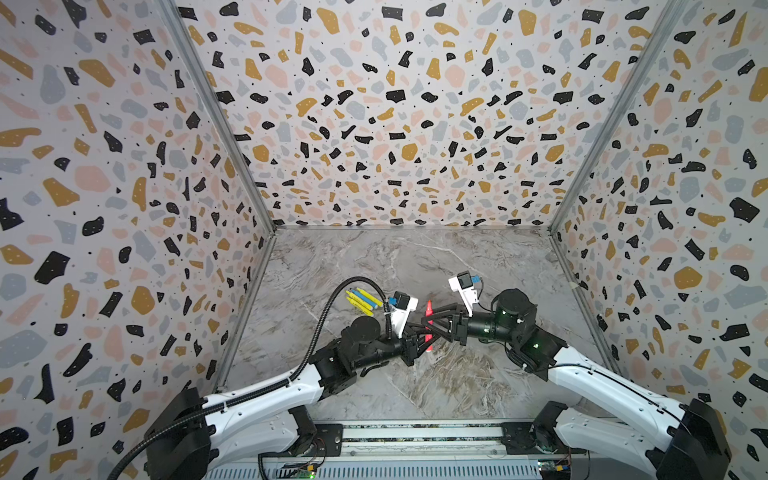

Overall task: Insert the pens into the pen caps
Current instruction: 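Hold the pink highlighter upright in the left gripper while the right gripper releases and withdraws, then move the right gripper over the pale green caps and lower toward one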

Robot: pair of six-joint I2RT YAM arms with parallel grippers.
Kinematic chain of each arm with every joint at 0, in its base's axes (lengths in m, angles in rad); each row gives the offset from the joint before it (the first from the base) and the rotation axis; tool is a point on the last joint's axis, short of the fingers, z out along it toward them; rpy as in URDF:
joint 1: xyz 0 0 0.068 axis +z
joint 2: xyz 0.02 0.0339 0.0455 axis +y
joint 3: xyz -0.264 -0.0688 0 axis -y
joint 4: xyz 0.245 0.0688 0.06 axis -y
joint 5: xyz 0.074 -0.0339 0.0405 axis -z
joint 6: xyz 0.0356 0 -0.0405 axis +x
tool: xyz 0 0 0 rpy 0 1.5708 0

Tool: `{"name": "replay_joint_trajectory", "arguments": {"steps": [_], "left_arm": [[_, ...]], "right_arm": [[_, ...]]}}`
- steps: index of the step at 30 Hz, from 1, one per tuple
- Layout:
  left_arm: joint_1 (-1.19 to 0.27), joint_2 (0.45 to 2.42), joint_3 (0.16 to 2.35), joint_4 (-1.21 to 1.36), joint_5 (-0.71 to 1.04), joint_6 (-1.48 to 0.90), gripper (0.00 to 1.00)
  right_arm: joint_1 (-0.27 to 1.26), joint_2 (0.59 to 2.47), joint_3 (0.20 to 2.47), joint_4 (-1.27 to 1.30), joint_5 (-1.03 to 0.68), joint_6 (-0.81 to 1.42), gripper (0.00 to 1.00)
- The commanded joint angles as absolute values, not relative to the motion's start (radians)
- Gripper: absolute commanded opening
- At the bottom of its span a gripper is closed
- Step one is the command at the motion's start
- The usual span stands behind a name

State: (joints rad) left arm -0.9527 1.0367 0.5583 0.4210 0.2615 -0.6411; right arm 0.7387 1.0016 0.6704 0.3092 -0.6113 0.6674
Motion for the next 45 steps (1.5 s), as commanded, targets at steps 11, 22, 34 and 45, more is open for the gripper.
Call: {"name": "replay_joint_trajectory", "arguments": {"steps": [11, 22, 34, 45], "left_arm": [[-0.954, 0.93, 0.495, 0.124, -0.077, -0.482, 0.0], [-0.956, 0.893, 0.381, 0.244, 0.172, -0.452, 0.0], [-0.966, 0.902, 0.359, 0.244, 0.259, -0.458, 0.0], [-0.973, 0.914, 0.362, 0.244, 0.265, -0.46, 0.0]], "right_arm": [[0.542, 1.001, 0.876, -0.407, -0.115, 0.58, 0.51], [0.478, 1.158, 0.849, -0.479, -0.055, 0.401, 0.48], [0.465, 1.336, 0.831, -0.448, -0.049, 0.318, 0.43], [0.45, 1.419, 0.81, -0.388, -0.064, 0.301, 0.43]]}}
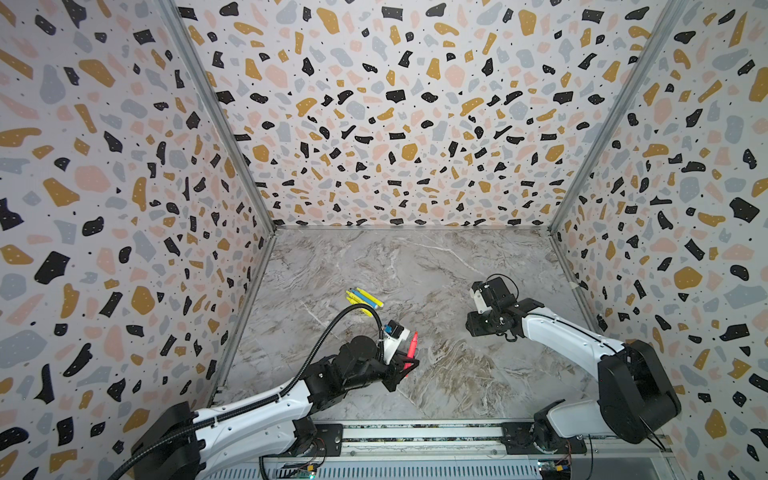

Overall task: Insert the pens into the pen caps
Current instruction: 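Move the right gripper over the pale green caps and lower toward one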

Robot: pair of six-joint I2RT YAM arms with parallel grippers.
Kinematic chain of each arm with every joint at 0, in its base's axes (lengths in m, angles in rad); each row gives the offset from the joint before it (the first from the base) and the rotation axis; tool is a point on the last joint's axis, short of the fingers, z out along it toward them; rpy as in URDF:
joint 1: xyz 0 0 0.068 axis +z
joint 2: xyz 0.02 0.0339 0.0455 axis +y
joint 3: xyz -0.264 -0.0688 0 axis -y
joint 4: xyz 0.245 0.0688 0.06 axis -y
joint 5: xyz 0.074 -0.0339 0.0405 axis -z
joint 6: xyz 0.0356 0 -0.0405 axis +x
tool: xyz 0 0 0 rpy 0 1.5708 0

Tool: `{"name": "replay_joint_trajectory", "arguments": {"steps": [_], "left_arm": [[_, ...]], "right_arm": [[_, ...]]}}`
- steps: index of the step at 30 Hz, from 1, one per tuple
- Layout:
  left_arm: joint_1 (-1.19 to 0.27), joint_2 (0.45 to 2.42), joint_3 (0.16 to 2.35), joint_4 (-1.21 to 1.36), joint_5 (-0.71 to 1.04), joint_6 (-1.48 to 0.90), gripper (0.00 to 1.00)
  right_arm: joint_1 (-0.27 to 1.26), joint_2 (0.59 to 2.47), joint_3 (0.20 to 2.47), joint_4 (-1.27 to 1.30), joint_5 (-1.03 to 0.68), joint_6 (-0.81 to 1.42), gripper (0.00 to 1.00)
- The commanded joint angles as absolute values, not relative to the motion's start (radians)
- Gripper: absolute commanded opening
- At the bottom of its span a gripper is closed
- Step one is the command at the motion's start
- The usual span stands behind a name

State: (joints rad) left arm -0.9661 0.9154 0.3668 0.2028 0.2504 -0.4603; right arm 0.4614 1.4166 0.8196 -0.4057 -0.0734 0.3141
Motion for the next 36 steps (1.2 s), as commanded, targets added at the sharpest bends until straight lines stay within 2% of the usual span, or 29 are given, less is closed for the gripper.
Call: {"name": "replay_joint_trajectory", "arguments": {"steps": [1, 24, 36], "left_arm": [[-0.973, 0.913, 0.361, 0.244, 0.264, -0.461, 0.0], [-0.974, 0.919, 0.35, 0.282, 0.255, -0.471, 0.0], [-0.974, 0.927, 0.357, 0.283, 0.251, -0.466, 0.0]], "right_arm": [[0.442, 1.422, 0.808, -0.383, -0.064, 0.304, 0.43], [0.413, 1.528, 0.774, -0.309, -0.135, 0.31, 0.42], [0.51, 1.523, 0.738, -0.307, -0.153, 0.337, 0.39]]}}
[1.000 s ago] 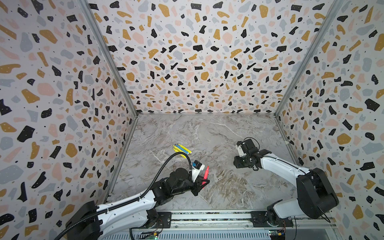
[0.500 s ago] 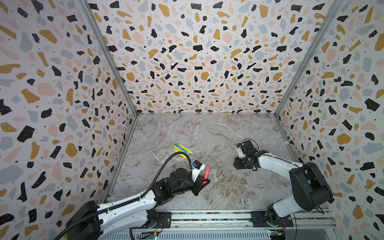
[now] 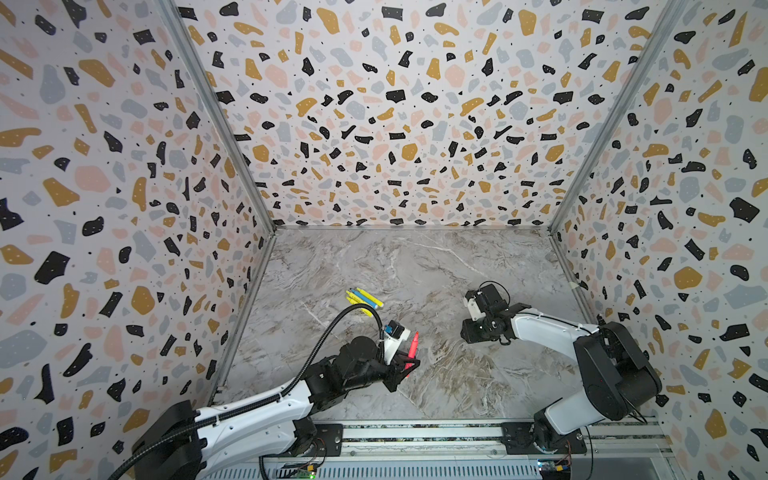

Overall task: Insert the pens into the pen caps
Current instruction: 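Move the right gripper over the pale green caps and lower toward one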

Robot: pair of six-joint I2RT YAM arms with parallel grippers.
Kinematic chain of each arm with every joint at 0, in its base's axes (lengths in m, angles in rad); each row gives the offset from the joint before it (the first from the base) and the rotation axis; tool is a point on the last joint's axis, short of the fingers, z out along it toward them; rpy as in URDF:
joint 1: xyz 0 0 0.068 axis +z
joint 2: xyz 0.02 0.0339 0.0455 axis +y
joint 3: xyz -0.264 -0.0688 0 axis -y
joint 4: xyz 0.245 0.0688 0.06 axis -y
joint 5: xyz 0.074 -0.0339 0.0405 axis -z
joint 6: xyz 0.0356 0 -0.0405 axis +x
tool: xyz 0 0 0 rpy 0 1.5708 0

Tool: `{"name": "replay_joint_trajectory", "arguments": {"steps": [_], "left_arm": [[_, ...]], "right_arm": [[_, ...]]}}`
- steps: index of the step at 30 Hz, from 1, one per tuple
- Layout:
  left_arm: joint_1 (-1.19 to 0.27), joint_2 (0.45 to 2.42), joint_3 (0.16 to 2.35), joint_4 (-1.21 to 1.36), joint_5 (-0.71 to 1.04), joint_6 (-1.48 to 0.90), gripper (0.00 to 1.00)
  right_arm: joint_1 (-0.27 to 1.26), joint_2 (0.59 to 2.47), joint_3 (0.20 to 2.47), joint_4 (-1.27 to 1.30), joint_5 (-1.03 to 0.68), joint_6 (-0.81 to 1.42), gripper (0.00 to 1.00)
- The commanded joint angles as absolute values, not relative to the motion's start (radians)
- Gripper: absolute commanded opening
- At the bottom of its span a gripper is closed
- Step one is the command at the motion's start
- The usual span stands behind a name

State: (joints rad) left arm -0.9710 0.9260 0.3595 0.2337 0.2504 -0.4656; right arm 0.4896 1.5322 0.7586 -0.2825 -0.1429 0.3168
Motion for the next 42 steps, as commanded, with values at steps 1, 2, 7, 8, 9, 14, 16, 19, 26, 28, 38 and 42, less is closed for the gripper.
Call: {"name": "replay_joint_trajectory", "arguments": {"steps": [1, 2, 7, 8, 9, 14, 16, 19, 26, 28, 38, 42], "left_arm": [[-0.974, 0.926, 0.357, 0.282, 0.25, -0.466, 0.0], [-0.975, 0.924, 0.357, 0.282, 0.249, -0.466, 0.0], [-0.975, 0.922, 0.355, 0.279, 0.245, -0.465, 0.0], [-0.974, 0.922, 0.356, 0.279, 0.245, -0.464, 0.0], [-0.974, 0.921, 0.356, 0.279, 0.244, -0.464, 0.0], [-0.974, 0.919, 0.359, 0.278, 0.246, -0.465, 0.0], [-0.974, 0.918, 0.364, 0.273, 0.246, -0.465, 0.0], [-0.975, 0.913, 0.371, 0.266, 0.244, -0.464, 0.0], [-0.974, 0.9, 0.38, 0.258, 0.235, -0.464, 0.0], [-0.974, 0.901, 0.38, 0.258, 0.235, -0.465, 0.0], [-0.974, 0.908, 0.377, 0.267, 0.235, -0.466, 0.0], [-0.974, 0.913, 0.38, 0.272, 0.235, -0.466, 0.0]], "right_arm": [[0.519, 1.516, 0.731, -0.308, -0.151, 0.343, 0.38], [0.527, 1.506, 0.725, -0.31, -0.149, 0.348, 0.38], [0.559, 1.447, 0.688, -0.334, -0.116, 0.385, 0.38], [0.559, 1.432, 0.68, -0.34, -0.105, 0.391, 0.38], [0.559, 1.417, 0.675, -0.346, -0.099, 0.395, 0.38], [0.578, 1.349, 0.688, -0.387, -0.088, 0.411, 0.37], [0.583, 1.316, 0.708, -0.405, -0.079, 0.421, 0.38], [0.584, 1.275, 0.737, -0.425, -0.055, 0.439, 0.38], [0.525, 1.276, 0.784, -0.476, -0.026, 0.543, 0.37], [0.507, 1.281, 0.775, -0.466, -0.032, 0.567, 0.38], [0.466, 1.338, 0.75, -0.436, -0.044, 0.646, 0.42], [0.464, 1.383, 0.755, -0.428, -0.053, 0.658, 0.43]]}}
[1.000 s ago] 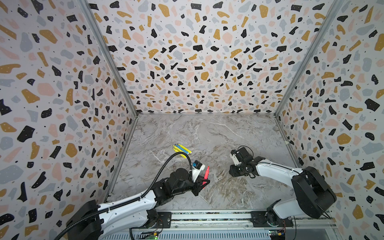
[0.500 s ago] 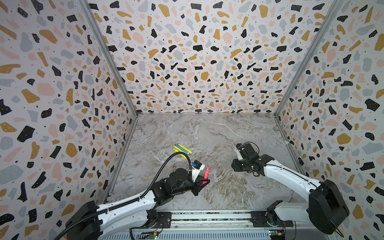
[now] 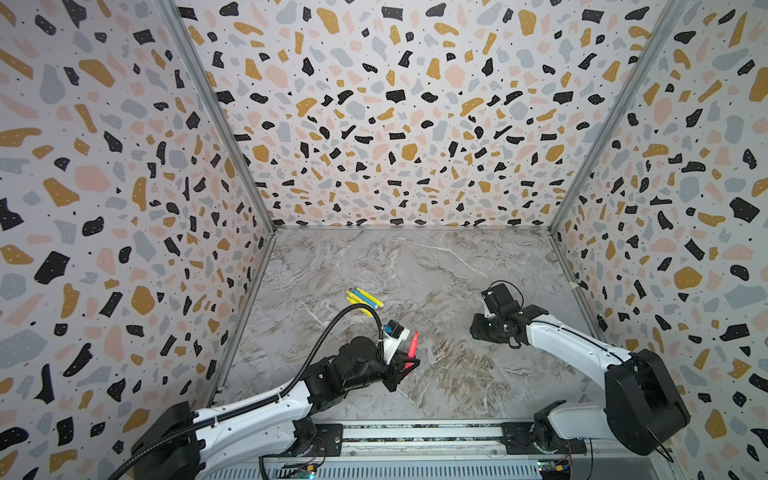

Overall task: Insert the pens into the pen caps
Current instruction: 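Move the right gripper over the pale green caps and lower toward one, then close the right gripper on an upright pale green cap and lift it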

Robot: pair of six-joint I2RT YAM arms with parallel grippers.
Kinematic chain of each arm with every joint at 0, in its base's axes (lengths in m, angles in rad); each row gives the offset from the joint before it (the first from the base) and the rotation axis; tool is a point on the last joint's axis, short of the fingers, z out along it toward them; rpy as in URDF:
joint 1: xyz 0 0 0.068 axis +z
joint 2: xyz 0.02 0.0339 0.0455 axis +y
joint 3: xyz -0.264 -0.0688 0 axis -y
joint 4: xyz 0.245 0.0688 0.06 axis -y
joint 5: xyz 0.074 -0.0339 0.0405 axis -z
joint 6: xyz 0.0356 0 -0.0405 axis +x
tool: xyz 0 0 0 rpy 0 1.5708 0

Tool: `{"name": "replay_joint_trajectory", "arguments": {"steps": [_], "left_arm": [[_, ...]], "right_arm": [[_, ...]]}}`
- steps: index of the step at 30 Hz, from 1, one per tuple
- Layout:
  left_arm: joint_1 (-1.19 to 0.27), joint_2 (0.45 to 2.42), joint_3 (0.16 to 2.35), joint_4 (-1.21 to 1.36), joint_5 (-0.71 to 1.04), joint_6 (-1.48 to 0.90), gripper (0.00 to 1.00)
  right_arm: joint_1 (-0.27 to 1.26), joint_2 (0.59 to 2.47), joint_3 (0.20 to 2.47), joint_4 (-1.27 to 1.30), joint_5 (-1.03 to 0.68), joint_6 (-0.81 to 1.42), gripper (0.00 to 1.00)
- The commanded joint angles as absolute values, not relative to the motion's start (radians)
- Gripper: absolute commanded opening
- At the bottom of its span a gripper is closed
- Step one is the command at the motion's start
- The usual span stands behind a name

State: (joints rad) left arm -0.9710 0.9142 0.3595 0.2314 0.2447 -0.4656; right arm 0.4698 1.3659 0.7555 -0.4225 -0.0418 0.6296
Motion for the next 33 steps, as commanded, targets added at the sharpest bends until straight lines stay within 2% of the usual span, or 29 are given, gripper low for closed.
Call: {"name": "replay_joint_trajectory", "arguments": {"steps": [1, 18, 27, 33], "left_arm": [[-0.974, 0.913, 0.38, 0.273, 0.235, -0.467, 0.0], [-0.974, 0.912, 0.361, 0.287, 0.229, -0.471, 0.0], [-0.974, 0.917, 0.367, 0.284, 0.224, -0.468, 0.0], [-0.975, 0.924, 0.371, 0.283, 0.224, -0.466, 0.0]], "right_arm": [[0.463, 1.39, 0.752, -0.425, -0.052, 0.664, 0.43], [0.455, 1.502, 0.727, -0.318, -0.047, 0.699, 0.46], [0.461, 1.526, 0.738, -0.33, -0.028, 0.676, 0.4], [0.502, 1.534, 0.761, -0.416, 0.077, 0.645, 0.37]]}}
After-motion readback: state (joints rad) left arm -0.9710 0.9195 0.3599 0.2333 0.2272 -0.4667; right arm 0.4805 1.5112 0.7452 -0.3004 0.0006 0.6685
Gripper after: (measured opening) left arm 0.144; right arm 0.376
